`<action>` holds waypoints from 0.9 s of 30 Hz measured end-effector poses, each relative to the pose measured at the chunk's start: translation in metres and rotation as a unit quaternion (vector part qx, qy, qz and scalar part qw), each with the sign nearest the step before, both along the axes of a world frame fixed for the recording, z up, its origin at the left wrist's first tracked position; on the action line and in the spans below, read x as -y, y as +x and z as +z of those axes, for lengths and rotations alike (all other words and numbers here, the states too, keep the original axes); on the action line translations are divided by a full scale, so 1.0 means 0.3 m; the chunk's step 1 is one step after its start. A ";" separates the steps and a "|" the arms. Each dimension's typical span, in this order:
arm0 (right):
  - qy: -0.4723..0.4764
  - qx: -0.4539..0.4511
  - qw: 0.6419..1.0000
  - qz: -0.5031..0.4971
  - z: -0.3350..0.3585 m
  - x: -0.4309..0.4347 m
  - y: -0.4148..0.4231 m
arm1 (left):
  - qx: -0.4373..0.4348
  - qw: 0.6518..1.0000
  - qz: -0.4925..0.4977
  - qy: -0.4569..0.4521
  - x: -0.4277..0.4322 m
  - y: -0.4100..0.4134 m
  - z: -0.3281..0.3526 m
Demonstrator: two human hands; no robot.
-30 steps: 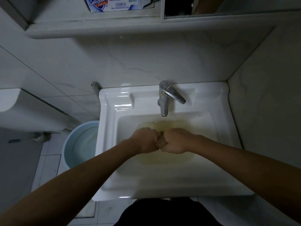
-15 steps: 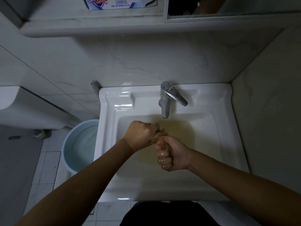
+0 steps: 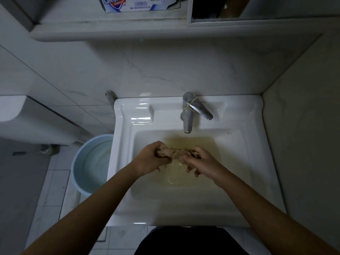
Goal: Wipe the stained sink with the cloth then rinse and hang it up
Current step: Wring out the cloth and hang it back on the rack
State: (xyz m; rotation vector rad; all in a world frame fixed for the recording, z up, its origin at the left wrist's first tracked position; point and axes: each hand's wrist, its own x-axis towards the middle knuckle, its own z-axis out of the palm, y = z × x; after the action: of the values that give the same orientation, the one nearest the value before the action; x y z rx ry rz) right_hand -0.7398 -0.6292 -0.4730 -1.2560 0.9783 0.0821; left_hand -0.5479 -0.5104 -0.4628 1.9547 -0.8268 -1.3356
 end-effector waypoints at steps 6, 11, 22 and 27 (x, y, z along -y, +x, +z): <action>-0.201 0.019 0.979 -0.021 0.013 0.004 -0.052 | -0.151 0.971 0.182 -0.017 -0.046 -0.040 0.051; -0.198 0.081 0.975 -0.053 0.092 0.004 -0.078 | -0.284 0.920 0.264 -0.063 -0.041 -0.060 0.097; -0.251 0.153 0.934 -0.203 0.256 0.044 -0.121 | -0.262 0.904 0.323 -0.093 -0.126 0.001 0.128; -0.141 0.176 0.936 -0.270 0.324 -0.001 -0.092 | -0.318 0.880 0.351 -0.048 -0.138 -0.018 0.134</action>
State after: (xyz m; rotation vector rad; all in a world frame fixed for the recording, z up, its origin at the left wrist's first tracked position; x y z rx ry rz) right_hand -0.7673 -0.6290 -0.3759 -1.1619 1.0058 -0.7125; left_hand -0.5534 -0.4690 -0.4226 1.3648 0.1374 -1.2964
